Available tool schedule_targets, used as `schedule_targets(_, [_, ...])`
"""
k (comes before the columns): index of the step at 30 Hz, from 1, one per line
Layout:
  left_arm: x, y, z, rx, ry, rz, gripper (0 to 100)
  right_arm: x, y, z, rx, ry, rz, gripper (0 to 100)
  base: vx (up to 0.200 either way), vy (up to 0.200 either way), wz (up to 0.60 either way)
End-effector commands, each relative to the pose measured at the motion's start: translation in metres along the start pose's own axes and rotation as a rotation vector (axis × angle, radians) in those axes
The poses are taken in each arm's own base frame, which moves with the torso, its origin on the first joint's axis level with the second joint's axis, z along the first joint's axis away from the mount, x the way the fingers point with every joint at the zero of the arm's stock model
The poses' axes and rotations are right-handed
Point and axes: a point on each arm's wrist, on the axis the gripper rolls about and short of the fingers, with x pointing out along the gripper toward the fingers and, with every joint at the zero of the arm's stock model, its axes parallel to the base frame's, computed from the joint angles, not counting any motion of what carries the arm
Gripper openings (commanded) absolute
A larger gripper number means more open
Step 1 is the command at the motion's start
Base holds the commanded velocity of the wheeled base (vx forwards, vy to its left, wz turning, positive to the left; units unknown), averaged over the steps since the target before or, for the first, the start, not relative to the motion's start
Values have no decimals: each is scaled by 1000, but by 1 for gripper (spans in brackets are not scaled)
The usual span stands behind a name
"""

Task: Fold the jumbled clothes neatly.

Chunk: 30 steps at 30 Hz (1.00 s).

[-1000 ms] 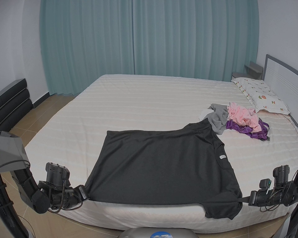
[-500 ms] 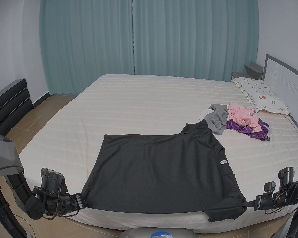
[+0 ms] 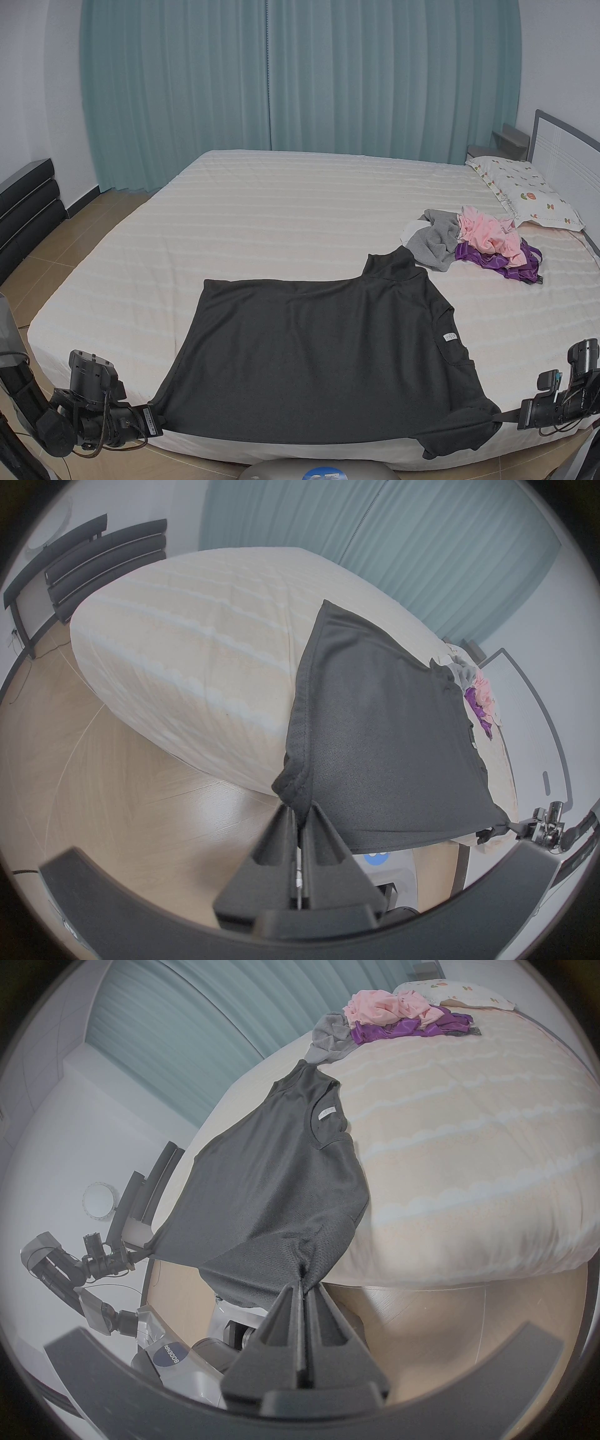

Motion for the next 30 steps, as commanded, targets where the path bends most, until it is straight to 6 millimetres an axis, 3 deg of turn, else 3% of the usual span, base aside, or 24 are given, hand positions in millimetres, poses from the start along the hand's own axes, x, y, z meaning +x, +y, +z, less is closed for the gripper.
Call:
schedule_targets(1, [-10, -2, -4, 14, -20, -20, 0, -6, 4, -5, -8, -11, 0, 0, 0, 0, 0])
schedule_targets(24, [-31, 0, -18, 39, 30, 12, 0, -22, 18, -15, -39, -26, 4, 0, 0, 0, 0])
schedule_targets(30, [-28, -11, 2, 26, -31, -21, 0, -20, 24, -4, -83, -40, 50, 0, 0, 0, 0])
